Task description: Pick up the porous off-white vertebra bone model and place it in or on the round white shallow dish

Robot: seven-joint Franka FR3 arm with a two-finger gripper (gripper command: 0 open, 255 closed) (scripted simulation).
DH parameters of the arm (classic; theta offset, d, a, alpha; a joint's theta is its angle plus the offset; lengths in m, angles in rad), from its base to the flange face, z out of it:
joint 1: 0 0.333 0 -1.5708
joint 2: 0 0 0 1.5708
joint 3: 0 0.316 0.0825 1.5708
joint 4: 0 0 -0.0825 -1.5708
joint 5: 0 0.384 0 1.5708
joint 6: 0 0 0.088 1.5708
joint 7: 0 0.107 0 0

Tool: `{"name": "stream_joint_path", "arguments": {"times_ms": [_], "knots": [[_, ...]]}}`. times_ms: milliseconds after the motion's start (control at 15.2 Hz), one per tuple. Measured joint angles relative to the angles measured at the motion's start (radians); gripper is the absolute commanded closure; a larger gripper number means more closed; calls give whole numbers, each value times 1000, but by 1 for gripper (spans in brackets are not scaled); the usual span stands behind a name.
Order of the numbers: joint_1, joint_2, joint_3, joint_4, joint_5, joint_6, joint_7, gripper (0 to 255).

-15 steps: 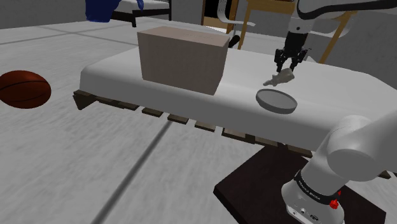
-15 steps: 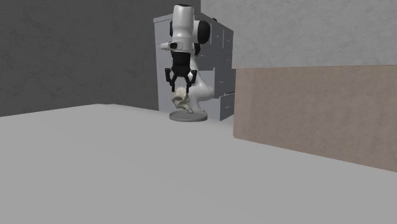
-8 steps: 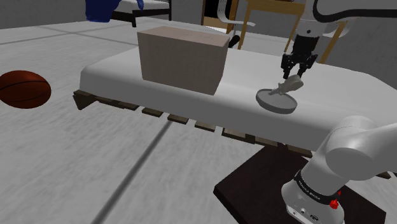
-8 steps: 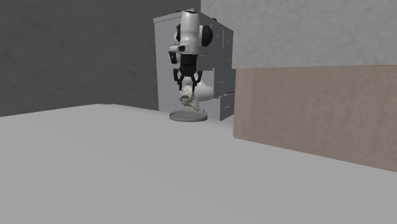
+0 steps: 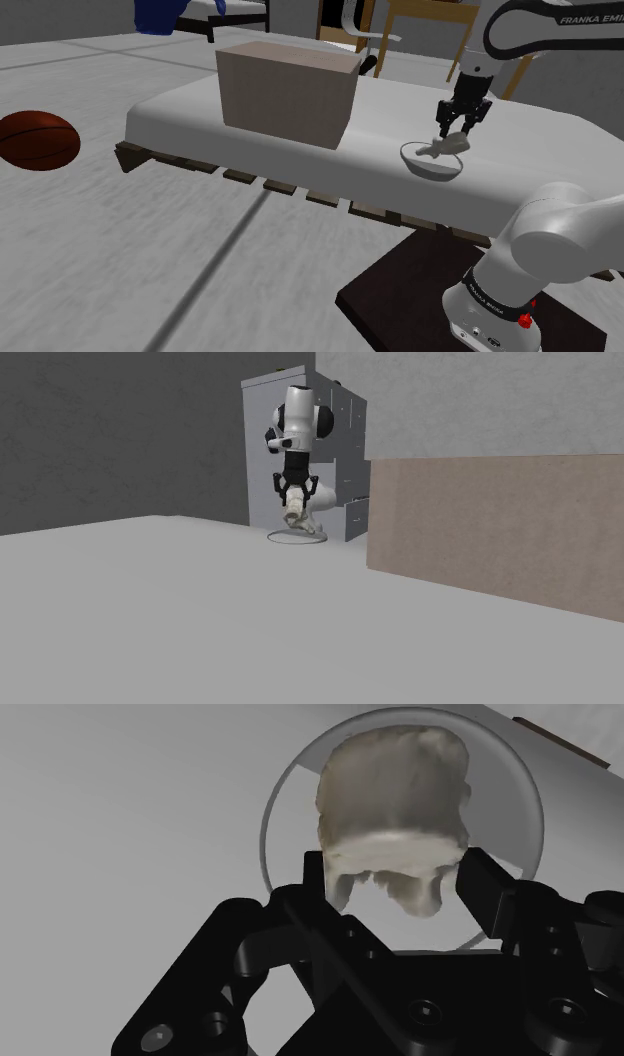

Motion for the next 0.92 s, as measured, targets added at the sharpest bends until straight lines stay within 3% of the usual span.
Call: {"name": "stream_joint_path", "arguments": {"times_ms": [462,858,924], "knots": [[-5,3,-26,-82,-18,103,8,255],[-12,1,-22,-86,-21,116,5,255],[-14,-1,-20,-85,-20,115,4,0]]}}
